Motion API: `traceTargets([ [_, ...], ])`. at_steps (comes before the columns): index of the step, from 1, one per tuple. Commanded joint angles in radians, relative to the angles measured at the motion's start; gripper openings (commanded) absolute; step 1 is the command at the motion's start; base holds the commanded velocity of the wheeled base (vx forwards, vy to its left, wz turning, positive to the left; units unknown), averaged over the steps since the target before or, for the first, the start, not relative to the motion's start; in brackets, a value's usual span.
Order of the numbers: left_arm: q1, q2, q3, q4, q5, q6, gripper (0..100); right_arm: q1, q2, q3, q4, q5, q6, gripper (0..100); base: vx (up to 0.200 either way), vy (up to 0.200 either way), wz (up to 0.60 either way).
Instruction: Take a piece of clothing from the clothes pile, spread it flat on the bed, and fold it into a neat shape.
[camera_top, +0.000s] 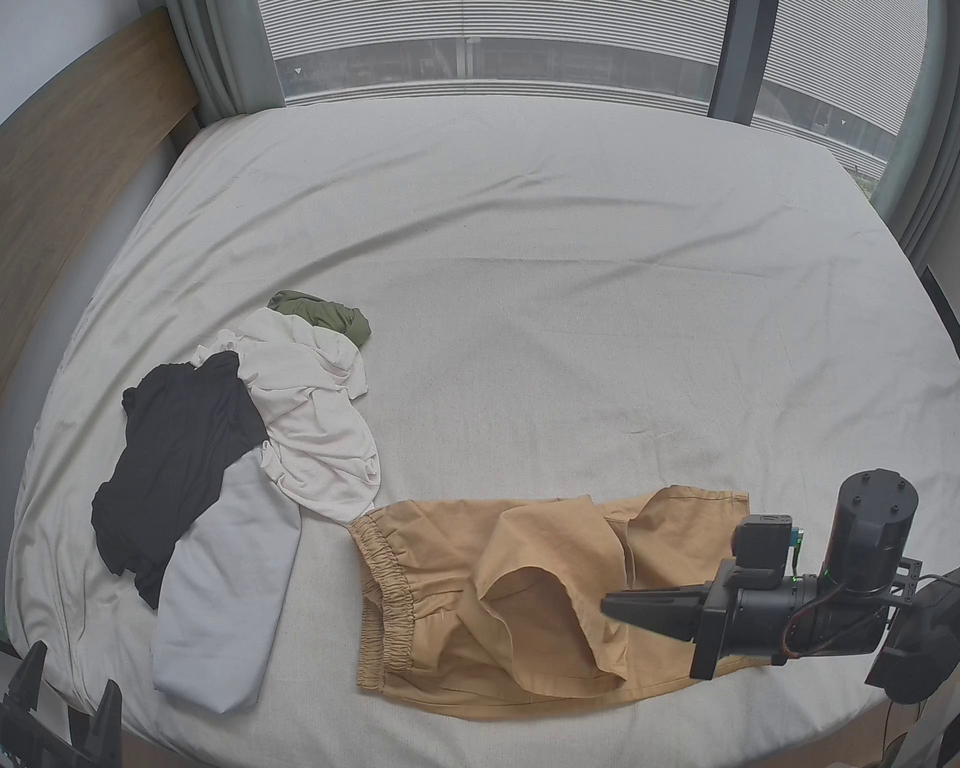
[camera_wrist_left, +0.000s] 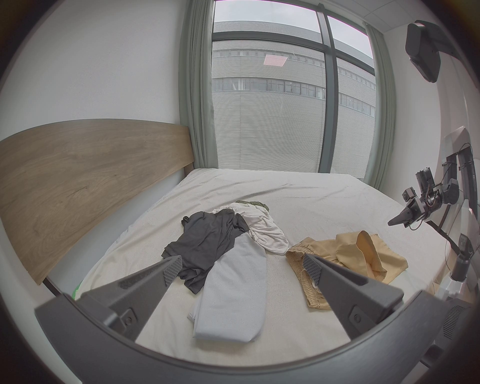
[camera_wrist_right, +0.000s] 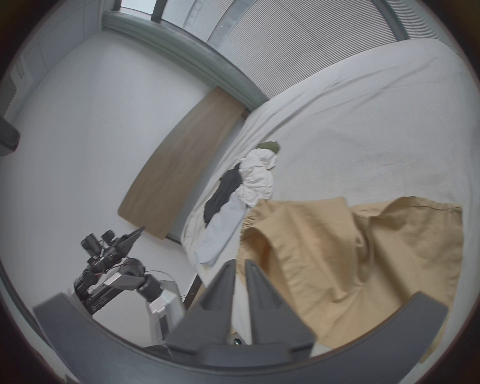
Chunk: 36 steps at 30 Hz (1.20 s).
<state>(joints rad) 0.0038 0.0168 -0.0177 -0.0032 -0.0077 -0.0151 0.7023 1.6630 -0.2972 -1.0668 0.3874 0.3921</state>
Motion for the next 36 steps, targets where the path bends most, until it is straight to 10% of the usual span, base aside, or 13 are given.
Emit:
traceTargets([
  [1, 0.001, -0.015, 0.018, 0.0, 0.0, 0.0, 100, 0.072, 0.078, -0.066, 0.004, 0.005, 0.002, 100, 0.0, 0.0, 0.0],
  [36, 0.001, -0.015, 0.018, 0.0, 0.0, 0.0, 100, 0.089, 0.439, -0.361, 0.024, 0.002, -0.032, 100, 0.0, 0.0, 0.0],
])
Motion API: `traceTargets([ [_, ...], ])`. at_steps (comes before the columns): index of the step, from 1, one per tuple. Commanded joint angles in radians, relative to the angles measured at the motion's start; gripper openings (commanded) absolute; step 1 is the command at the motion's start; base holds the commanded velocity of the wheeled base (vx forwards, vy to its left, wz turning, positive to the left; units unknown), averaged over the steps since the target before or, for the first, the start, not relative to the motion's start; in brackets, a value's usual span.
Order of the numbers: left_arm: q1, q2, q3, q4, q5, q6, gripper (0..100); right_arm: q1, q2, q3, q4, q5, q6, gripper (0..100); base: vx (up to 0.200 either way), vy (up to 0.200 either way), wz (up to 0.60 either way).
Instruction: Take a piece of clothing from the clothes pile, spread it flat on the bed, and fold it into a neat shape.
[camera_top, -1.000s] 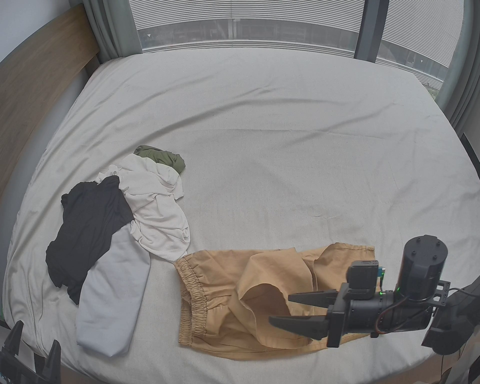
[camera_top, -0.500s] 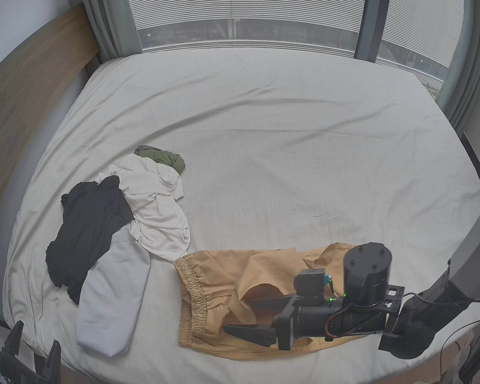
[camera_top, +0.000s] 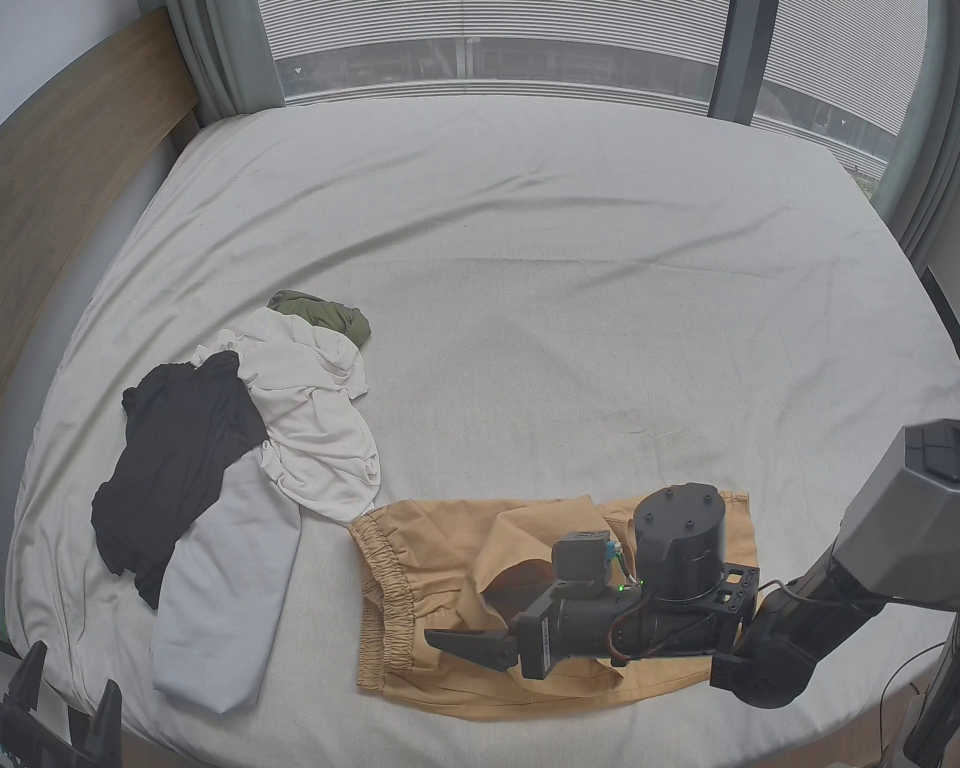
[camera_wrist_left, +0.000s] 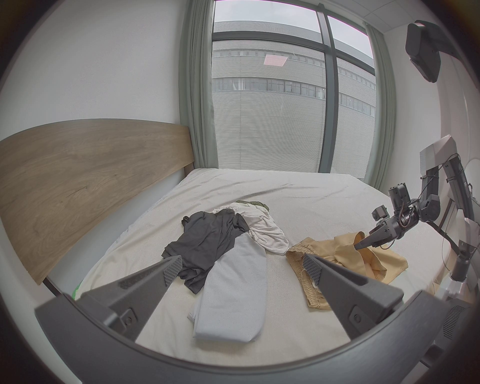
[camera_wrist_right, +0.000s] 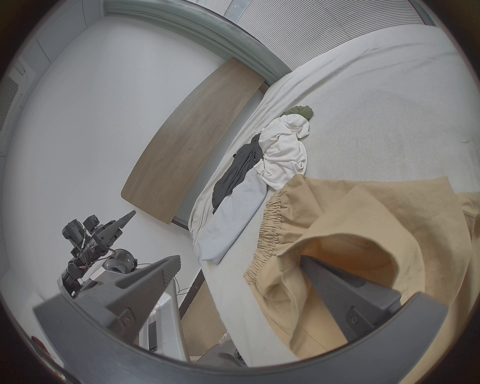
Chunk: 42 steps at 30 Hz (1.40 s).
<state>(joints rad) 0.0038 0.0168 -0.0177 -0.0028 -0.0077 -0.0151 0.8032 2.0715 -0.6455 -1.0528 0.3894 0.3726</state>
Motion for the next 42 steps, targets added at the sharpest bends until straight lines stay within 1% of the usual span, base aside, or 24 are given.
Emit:
traceTargets([
  [1, 0.001, -0.017, 0.018, 0.0, 0.0, 0.0, 100, -0.016, 0.033, -0.016, 0.016, 0.0, -0.02, 100, 0.0, 0.0, 0.0],
  [8, 0.001, -0.015, 0.018, 0.0, 0.0, 0.0, 100, -0.048, 0.05, -0.045, 0.022, 0.0, -0.027, 100, 0.0, 0.0, 0.0],
  [14, 0.001, -0.015, 0.018, 0.0, 0.0, -0.002, 100, -0.052, 0.052, -0.062, 0.022, -0.004, -0.026, 100, 0.0, 0.0, 0.0],
  [15, 0.001, -0.015, 0.018, 0.0, 0.0, -0.002, 100, -0.053, 0.053, -0.062, 0.022, -0.004, -0.026, 0, 0.0, 0.0, 0.0],
  [24, 0.001, -0.015, 0.018, 0.0, 0.0, -0.002, 100, -0.065, 0.059, -0.057, 0.022, -0.004, -0.027, 0, 0.0, 0.0, 0.0],
  [30, 0.001, -0.015, 0.018, 0.0, 0.0, -0.002, 100, -0.075, 0.041, -0.025, 0.022, -0.018, -0.027, 0, 0.0, 0.0, 0.0],
  [36, 0.001, -0.015, 0.018, 0.0, 0.0, 0.0, 100, -0.11, -0.09, 0.061, 0.016, -0.018, -0.027, 0, 0.0, 0.0, 0.0],
  [42, 0.001, -0.015, 0.018, 0.0, 0.0, 0.0, 100, -0.176, -0.258, 0.191, 0.011, -0.015, -0.024, 0, 0.0, 0.0, 0.0],
])
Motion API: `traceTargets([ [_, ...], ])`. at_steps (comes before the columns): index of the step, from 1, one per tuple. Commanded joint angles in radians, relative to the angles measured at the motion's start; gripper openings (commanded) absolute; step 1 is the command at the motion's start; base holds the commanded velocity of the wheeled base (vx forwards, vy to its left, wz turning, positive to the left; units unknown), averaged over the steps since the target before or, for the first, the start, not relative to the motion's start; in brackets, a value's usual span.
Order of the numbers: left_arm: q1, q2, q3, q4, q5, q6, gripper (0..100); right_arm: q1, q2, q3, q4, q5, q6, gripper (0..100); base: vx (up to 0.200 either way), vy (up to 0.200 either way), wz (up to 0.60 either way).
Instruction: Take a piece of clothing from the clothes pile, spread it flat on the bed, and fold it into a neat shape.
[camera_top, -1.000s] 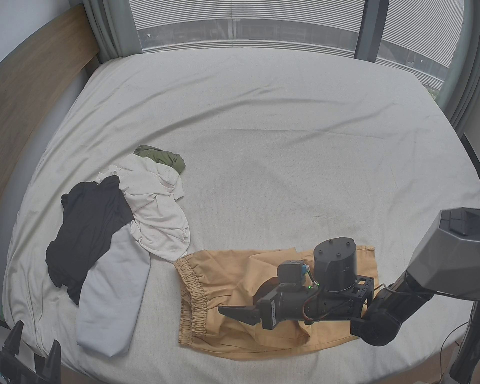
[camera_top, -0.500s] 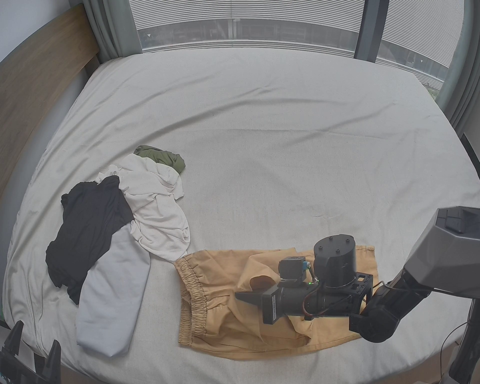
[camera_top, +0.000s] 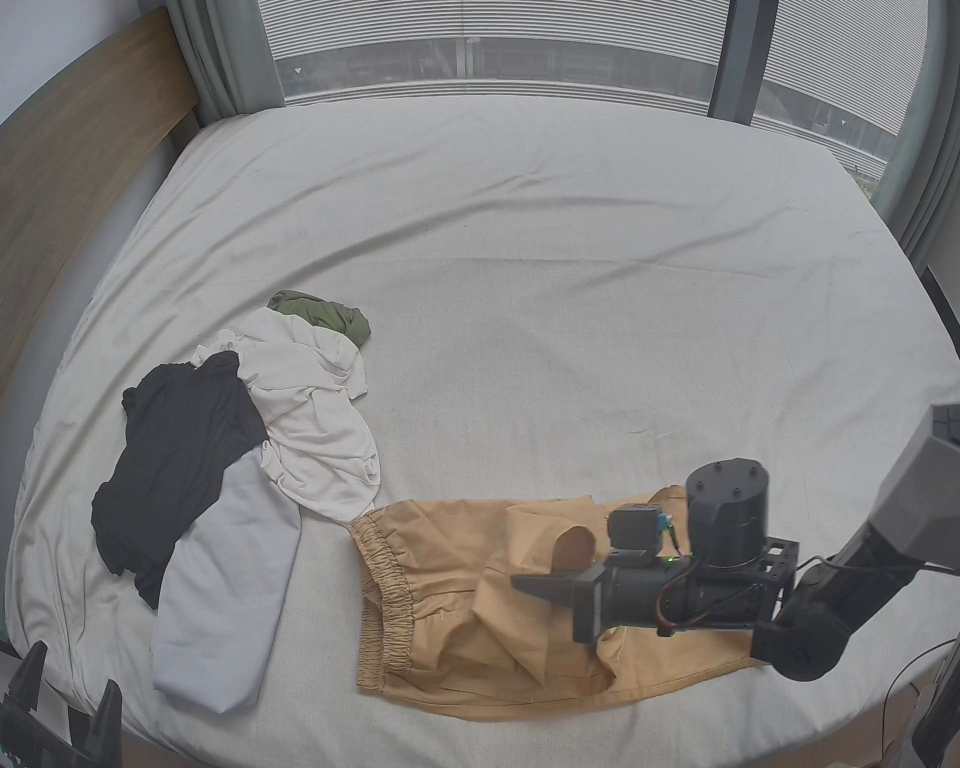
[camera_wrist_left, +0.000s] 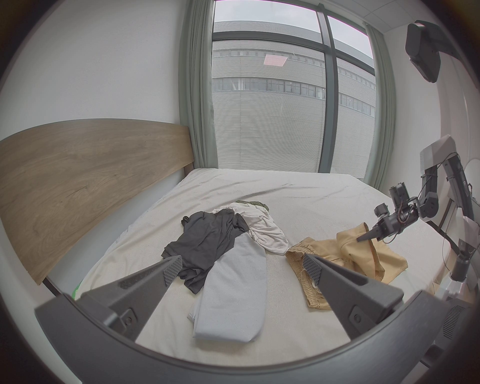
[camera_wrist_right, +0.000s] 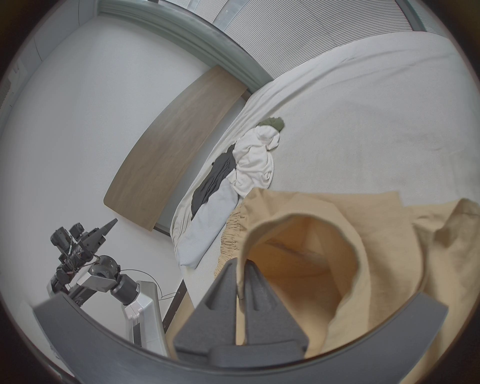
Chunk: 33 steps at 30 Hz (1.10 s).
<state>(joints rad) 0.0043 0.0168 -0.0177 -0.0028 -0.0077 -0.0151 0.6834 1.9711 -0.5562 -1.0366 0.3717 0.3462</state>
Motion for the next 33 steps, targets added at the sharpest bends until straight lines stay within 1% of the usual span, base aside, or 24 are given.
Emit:
traceTargets([
  [1, 0.0, -0.015, 0.018, 0.0, 0.0, 0.0, 100, -0.067, -0.175, 0.121, -0.007, 0.003, 0.002, 0, 0.0, 0.0, 0.0],
  [8, 0.0, -0.017, 0.018, 0.0, 0.0, 0.0, 100, -0.159, -0.278, 0.213, -0.008, 0.018, 0.004, 0, 0.0, 0.0, 0.0],
  [10, 0.0, -0.015, 0.018, 0.0, 0.0, 0.0, 100, -0.188, -0.299, 0.229, -0.008, 0.033, 0.005, 0, 0.0, 0.0, 0.0],
  [11, 0.0, -0.015, 0.018, 0.0, 0.0, 0.0, 100, -0.188, -0.299, 0.229, -0.008, 0.033, 0.005, 0, 0.0, 0.0, 0.0],
  [12, 0.0, -0.015, 0.018, 0.0, 0.0, 0.0, 100, -0.219, -0.319, 0.243, -0.008, 0.056, 0.007, 0, 0.0, 0.0, 0.0],
  [14, 0.0, -0.017, 0.018, 0.0, 0.0, 0.0, 100, -0.257, -0.333, 0.263, -0.008, 0.078, 0.01, 0, 0.0, 0.0, 0.0],
  [17, 0.0, -0.015, 0.018, 0.0, 0.0, 0.0, 100, -0.282, -0.34, 0.277, -0.01, 0.092, 0.013, 0, 0.0, 0.0, 0.0],
  [18, 0.0, -0.015, 0.018, 0.0, 0.0, 0.0, 100, -0.308, -0.344, 0.292, -0.01, 0.112, 0.014, 0, 0.0, 0.0, 0.0],
  [21, 0.0, -0.015, 0.018, 0.0, 0.0, 0.0, 100, -0.354, -0.351, 0.318, -0.013, 0.151, 0.016, 0, 0.0, 0.0, 0.0],
  [25, 0.0, -0.015, 0.018, 0.0, 0.0, 0.0, 100, -0.426, -0.357, 0.352, -0.057, 0.205, 0.016, 0, 0.0, 0.0, 0.0],
  [26, 0.0, -0.017, 0.018, 0.0, 0.0, 0.0, 100, -0.456, -0.357, 0.363, -0.086, 0.223, 0.014, 0, 0.0, 0.0, 0.0],
  [30, 0.002, -0.017, 0.018, 0.0, 0.0, 0.0, 100, -0.516, -0.353, 0.387, -0.155, 0.248, 0.001, 0, 0.0, 0.0, 0.0],
  [33, 0.0, -0.015, 0.018, 0.0, 0.0, 0.0, 100, -0.527, -0.348, 0.391, -0.178, 0.256, -0.001, 0, 0.0, 0.0, 0.0],
])
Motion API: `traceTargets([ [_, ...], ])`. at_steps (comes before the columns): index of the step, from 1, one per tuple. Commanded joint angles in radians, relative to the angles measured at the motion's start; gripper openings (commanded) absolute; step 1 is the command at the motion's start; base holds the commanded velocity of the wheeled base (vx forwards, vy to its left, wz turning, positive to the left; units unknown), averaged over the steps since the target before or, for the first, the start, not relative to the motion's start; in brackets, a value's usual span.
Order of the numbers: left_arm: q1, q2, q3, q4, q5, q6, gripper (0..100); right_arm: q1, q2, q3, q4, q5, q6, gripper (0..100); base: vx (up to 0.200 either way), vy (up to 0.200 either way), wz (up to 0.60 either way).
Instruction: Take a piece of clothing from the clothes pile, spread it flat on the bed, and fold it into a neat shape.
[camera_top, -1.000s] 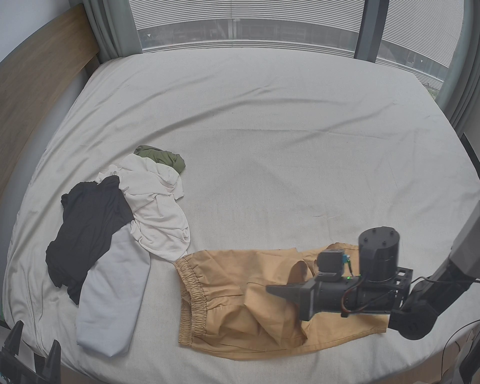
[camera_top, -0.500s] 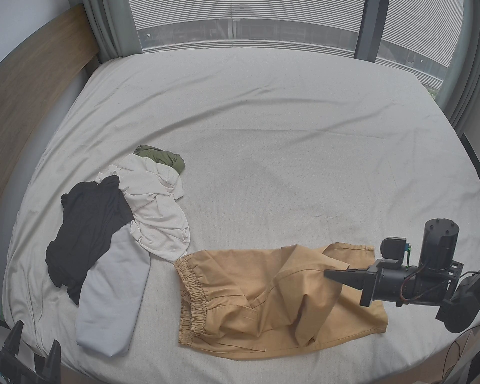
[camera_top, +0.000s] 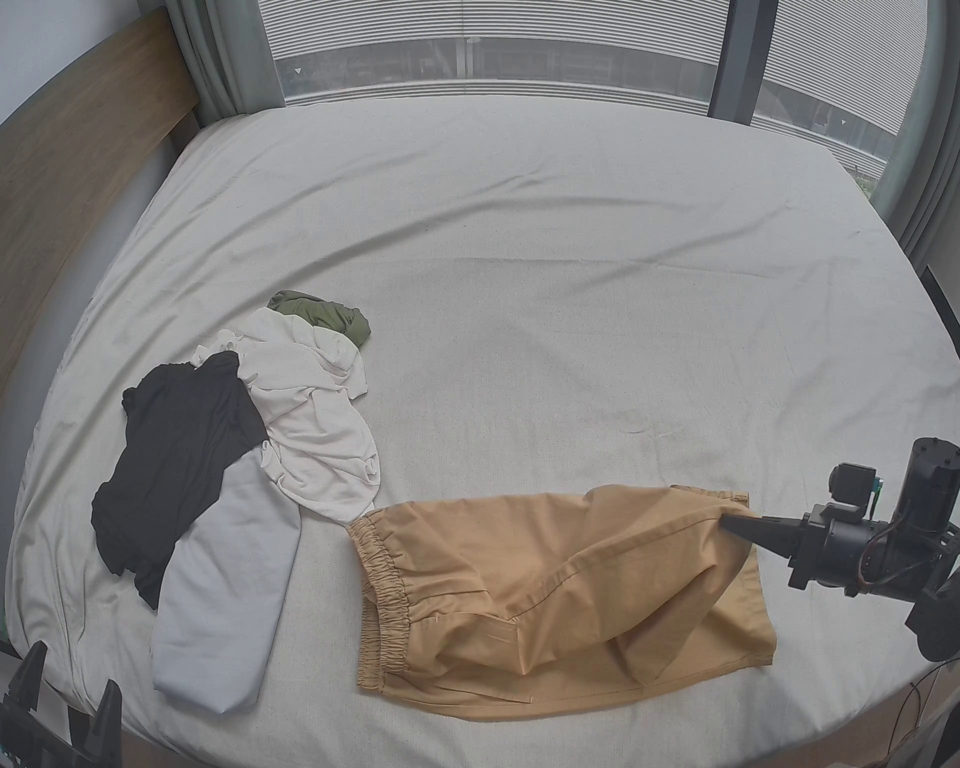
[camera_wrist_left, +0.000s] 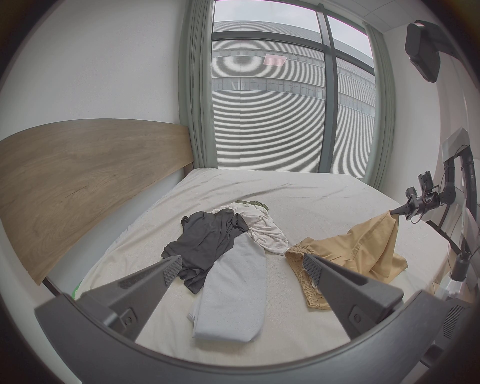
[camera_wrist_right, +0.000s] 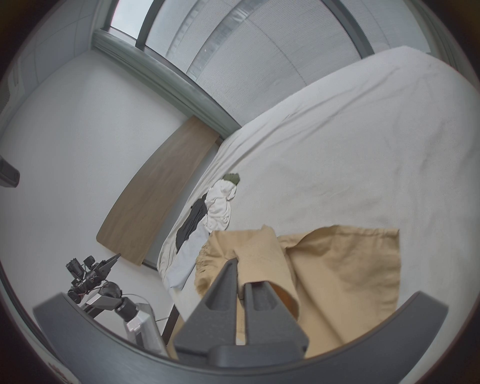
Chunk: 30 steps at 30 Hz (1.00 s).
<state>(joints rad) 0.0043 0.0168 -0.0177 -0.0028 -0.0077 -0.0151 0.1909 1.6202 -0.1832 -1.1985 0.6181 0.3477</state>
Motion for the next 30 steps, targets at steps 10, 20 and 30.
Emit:
traceTargets([
  [10, 0.003, -0.017, 0.018, -0.002, -0.002, 0.006, 100, -0.091, 0.069, 0.047, -0.067, 0.061, -0.007, 0, 0.0, 0.0, 0.0],
  [20, 0.002, -0.017, 0.018, -0.002, -0.002, 0.007, 100, -0.179, 0.201, 0.111, -0.34, 0.118, -0.01, 0, 0.0, 0.0, 0.0],
  [30, -0.029, 0.107, -0.229, -0.111, -0.034, -0.011, 100, -0.171, 0.202, 0.114, -0.34, 0.135, -0.01, 0, 0.0, 0.0, 0.0],
])
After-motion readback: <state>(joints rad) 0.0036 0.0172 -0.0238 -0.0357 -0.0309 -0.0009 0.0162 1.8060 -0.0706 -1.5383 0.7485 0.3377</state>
